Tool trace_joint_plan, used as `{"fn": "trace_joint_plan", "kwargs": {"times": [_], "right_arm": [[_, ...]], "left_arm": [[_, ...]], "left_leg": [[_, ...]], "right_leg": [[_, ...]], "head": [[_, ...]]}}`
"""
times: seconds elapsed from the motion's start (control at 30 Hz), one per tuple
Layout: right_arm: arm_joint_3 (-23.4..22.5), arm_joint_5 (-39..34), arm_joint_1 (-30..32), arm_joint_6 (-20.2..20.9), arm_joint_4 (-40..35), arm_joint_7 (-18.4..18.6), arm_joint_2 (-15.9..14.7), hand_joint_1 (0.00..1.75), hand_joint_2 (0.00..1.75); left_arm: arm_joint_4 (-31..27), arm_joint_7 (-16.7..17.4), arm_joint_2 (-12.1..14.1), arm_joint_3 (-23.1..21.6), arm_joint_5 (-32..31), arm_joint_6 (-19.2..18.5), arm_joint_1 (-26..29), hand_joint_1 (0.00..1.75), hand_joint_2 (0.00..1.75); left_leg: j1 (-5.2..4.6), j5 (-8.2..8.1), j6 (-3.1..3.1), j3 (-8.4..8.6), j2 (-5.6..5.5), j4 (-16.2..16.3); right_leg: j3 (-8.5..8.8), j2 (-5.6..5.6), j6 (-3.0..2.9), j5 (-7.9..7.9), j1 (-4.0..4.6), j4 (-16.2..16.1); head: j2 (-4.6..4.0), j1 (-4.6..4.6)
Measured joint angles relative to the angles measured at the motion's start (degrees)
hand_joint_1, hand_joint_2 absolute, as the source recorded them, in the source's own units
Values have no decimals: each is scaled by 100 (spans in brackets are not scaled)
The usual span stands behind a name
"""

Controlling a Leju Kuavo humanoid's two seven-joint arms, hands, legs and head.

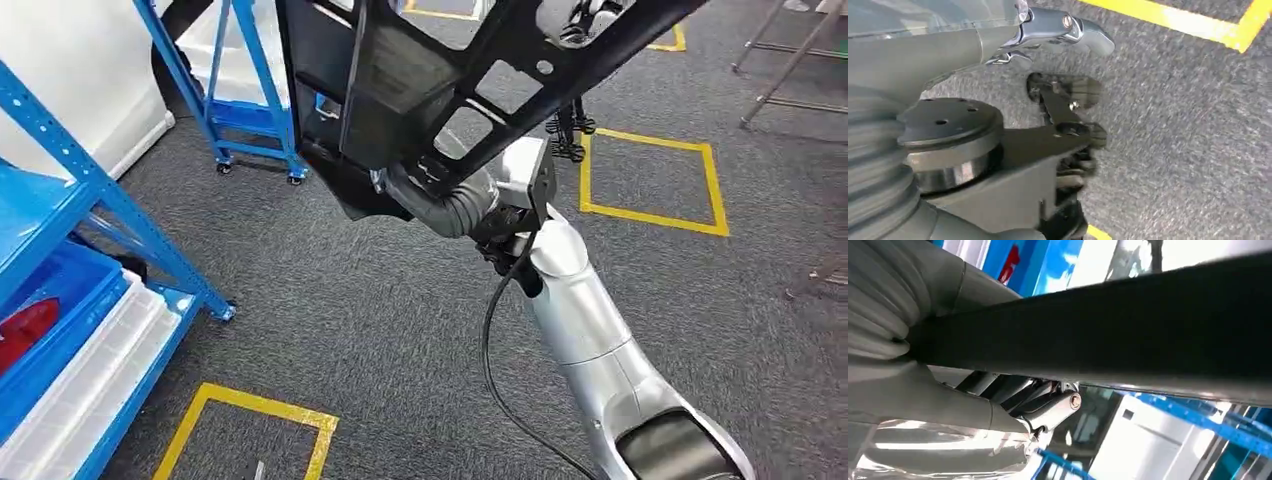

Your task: Take the parts from the cabinet and place them on the table.

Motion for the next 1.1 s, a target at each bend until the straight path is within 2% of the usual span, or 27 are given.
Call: {"fn": "trace_joint_plan", "kwargs": {"times": [0.03,0.13,0.17,0.2,0.23,0.27,0.33,0.37,0.4,0.43,0.47,0.5,0.53,0.57,0.63,0.67,0.73,0.77,0.8,0.83,0.87,0.9,0.93,0.97,1.0,1.03,1.1], "right_arm": [[0,0,0,0,0,0,2,175,175],[-9,2,56,0,-20,4,0,175,175],[-18,2,62,-2,-31,4,-4,175,175],[-39,2,60,-4,-55,2,-13,175,175],[-46,2,53,-7,-70,2,-13,175,175],[-46,2,58,-9,-83,2,-11,175,175],[-48,2,104,-9,-81,2,-17,175,175],[-50,4,127,-9,-83,2,-24,175,175],[-50,4,134,-9,-83,2,-31,175,175],[-52,7,132,-9,-85,2,-35,175,175],[-61,9,129,-9,-103,2,-35,175,175],[-63,11,122,-9,-125,2,-35,175,175],[-66,13,114,-9,-138,2,-33,175,175],[-68,15,107,-9,-149,2,-35,175,175],[-90,24,117,-9,-157,4,-46,175,175],[-98,28,113,-9,-170,2,-48,175,175],[-105,33,91,-9,-190,2,-46,175,175],[-103,33,90,-9,-188,2,-33,175,175],[-103,35,105,-7,-188,4,-35,175,175],[-103,39,128,-7,-188,4,-35,175,175],[-103,39,142,-7,-188,4,-37,175,175],[-103,39,148,-7,-188,4,-37,175,175],[-103,39,147,-7,-188,4,-39,175,175],[-105,39,146,-2,-190,4,-39,175,175],[-105,39,148,0,-190,4,-39,175,175],[-105,39,142,0,-190,2,-39,175,175],[-105,42,163,2,-197,2,-41,175,175]], "left_arm": [[0,-2,-2,0,0,-2,4,0,175],[0,0,-2,0,0,0,-6,0,175],[0,0,-18,-2,2,0,-8,0,175],[0,-7,-13,-2,2,0,-23,0,175],[0,-7,-13,-2,2,0,-26,0,175],[0,-7,-13,-2,2,0,-20,0,175],[0,-7,-4,-2,2,11,-5,0,175],[0,-4,-2,-2,2,15,-5,0,175],[0,-4,-4,-2,0,15,-11,0,175],[0,-4,-4,-2,-2,15,-21,0,175],[0,-4,-4,-4,-4,15,-29,0,175],[0,-4,-4,-9,-7,15,-34,0,175],[0,-4,-4,-9,-9,15,-37,0,175],[0,-2,-2,-11,-15,15,-37,0,175],[0,11,-9,-15,-24,15,-42,0,175],[0,11,-13,-17,-26,15,-48,0,175],[0,13,-11,-17,-59,15,-51,0,175],[0,22,-11,-17,-63,13,-42,0,175],[0,39,-11,-17,-70,13,-34,0,175],[0,44,-9,-17,-72,15,-27,0,175],[0,46,-4,-17,-74,15,-25,0,175],[0,46,-4,-20,-74,15,-28,0,175],[0,46,-2,-20,-72,17,-32,0,175],[0,44,0,-20,-70,15,-38,0,175],[0,44,0,-17,-63,17,-38,0,175],[0,44,0,-17,-61,15,-32,0,175],[0,35,0,-17,-59,15,-34,0,175]], "left_leg": [[15,-32,8,27,-59,-126],[-41,0,89,19,101,-96],[30,45,158,40,200,-174],[6,62,200,55,270,-205],[-12,67,226,59,340,-210],[-34,65,233,56,416,-206],[-61,52,252,54,583,-204],[-68,50,253,55,657,-203],[-76,44,251,57,729,-203],[-81,38,244,63,793,-203],[-85,27,236,80,851,-203],[-94,14,219,100,893,-204],[-134,-5,187,95,935,-195],[-127,-11,154,102,970,-198],[-121,-14,109,140,1084,-227],[-136,-40,64,153,1124,-223],[-87,-306,32,6,680,138],[-82,-562,17,-219,567,637],[-82,-773,0,-469,526,1160],[-82,-876,-8,-676,522,1561],[-80,-836,-9,-759,521,1679],[-77,-669,-5,-705,519,1509],[-69,-411,-2,-535,505,1113],[-54,-91,0,-263,426,514],[-17,96,-1,-51,184,11],[-2,-9,1,-2,-52,-98],[-24,10,53,-8,44,-89]], "right_leg": [[-53,81,42,9,8,46],[-100,263,170,89,-37,-32],[-118,288,196,55,-29,-7],[-168,-57,209,-72,14,145],[-324,-292,228,-275,10,477],[-546,-427,247,-506,3,957],[-917,-511,264,-779,-16,1751],[-934,-521,264,-736,-24,1784],[-798,-533,256,-574,-30,1541],[-534,-565,237,-341,-27,1051],[-196,-673,204,-112,-9,456],[58,-917,160,-46,32,3],[82,-995,113,-83,107,-58],[66,-890,85,-67,106,-63],[51,-783,49,-61,118,-68],[82,-718,-3,-24,72,-134],[112,-627,-53,8,37,-172],[113,-557,-65,9,34,-172],[112,-480,-68,11,37,-169],[112,-405,-68,11,46,-165],[112,-327,-68,11,45,-157],[114,-249,-64,8,42,-144],[115,-164,-56,3,33,-124],[116,-74,-33,-12,21,-92],[96,-3,2,-37,10,-52],[42,58,33,-44,32,-2],[-22,178,100,-3,-9,-8]], "head": [[0,6],[0,2],[2,-7],[0,42],[2,98],[0,94],[0,100],[0,103],[2,101],[0,103],[0,101],[0,103],[0,96],[0,100],[0,94],[2,92],[0,90],[0,54],[0,52],[0,52],[0,55],[0,52],[0,50],[0,53],[0,52],[0,57],[0,55]]}}
